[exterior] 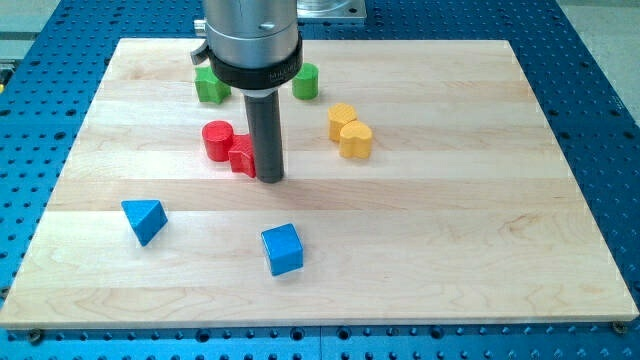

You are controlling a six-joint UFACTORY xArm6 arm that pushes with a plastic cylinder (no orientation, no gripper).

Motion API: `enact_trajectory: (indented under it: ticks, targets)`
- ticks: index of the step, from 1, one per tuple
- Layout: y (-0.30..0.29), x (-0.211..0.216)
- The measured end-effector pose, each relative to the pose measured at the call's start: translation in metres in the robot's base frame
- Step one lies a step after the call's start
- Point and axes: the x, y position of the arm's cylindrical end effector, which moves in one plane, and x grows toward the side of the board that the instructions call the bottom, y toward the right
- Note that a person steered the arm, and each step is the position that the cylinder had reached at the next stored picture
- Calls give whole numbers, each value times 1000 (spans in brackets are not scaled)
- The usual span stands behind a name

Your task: Move the green circle to the right of the green star

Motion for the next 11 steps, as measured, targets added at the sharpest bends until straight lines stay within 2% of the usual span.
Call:
enact_trajectory:
  ticks: [1, 3, 5, 6, 7, 8, 9, 11]
  targets:
    - [-17, -1]
    - [-5, -1]
    - [24, -70]
    - [25, -89]
    - [51, -96]
    - [103, -129]
    - [97, -138]
    - [23, -147]
